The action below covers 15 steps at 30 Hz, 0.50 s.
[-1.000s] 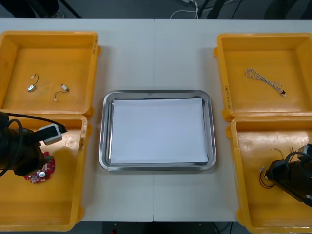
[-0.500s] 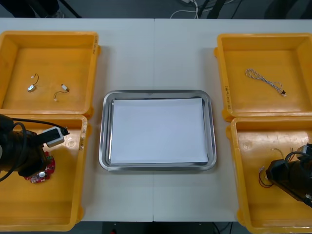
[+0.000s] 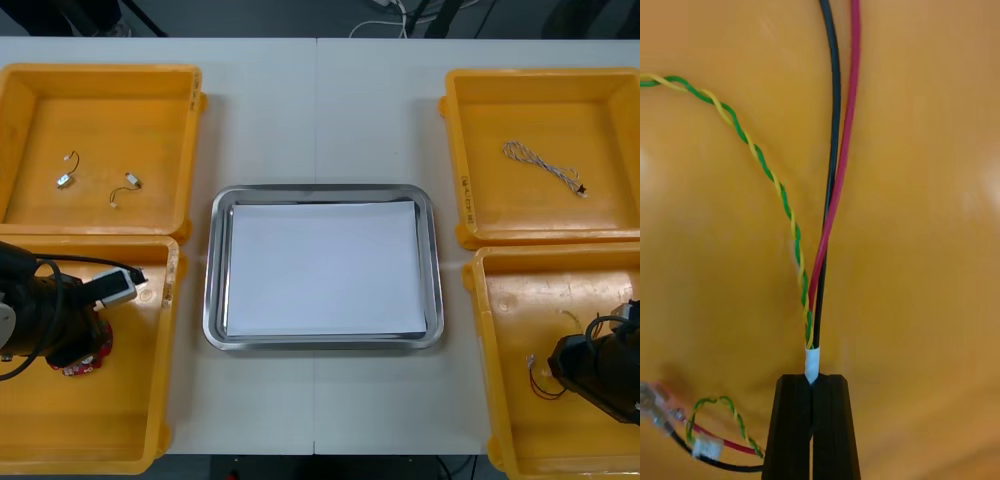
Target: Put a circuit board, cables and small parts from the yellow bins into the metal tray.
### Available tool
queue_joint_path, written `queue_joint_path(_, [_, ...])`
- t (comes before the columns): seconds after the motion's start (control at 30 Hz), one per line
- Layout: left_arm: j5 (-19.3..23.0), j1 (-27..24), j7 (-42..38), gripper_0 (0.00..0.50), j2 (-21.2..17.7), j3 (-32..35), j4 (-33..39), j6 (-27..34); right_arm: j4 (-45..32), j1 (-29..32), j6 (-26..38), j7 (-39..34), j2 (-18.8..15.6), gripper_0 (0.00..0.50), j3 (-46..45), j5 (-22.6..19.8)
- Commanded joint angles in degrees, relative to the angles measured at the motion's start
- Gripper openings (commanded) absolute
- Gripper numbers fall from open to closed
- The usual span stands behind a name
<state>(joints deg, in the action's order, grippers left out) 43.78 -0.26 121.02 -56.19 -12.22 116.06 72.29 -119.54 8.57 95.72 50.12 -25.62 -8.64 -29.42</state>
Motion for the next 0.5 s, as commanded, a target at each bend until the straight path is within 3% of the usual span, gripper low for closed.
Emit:
queue_joint_path(0.03, [-0.7,0.9,9.0,0.5,-2.8,-0.8,-0.5,-0.8,-5.1,-2.5,5.3,1.5,0.3,0.0,-4.2,-0.6])
queue_joint_path(0.3, [-0.9,0.9,9.0,0.5,-2.8,-1.8,-1.3,-2.3,-8.5,-7.2,14.3,2.4,0.3,0.0,-8.9,-1.4])
queue_joint_path(0.47, [-0.9,0.9,9.1,0.5,-2.8,-1.8,-1.3,-2.6,-11.0,-9.8,14.3,3.7,0.2,0.0,-11.3,-2.2])
queue_joint_path(0.5, [-1.0,0.9,9.1,0.366,-2.8,-1.8,-1.3,-2.7,-11.4,-10.2,14.3,4.0,0.2,0.0,-11.7,-2.4])
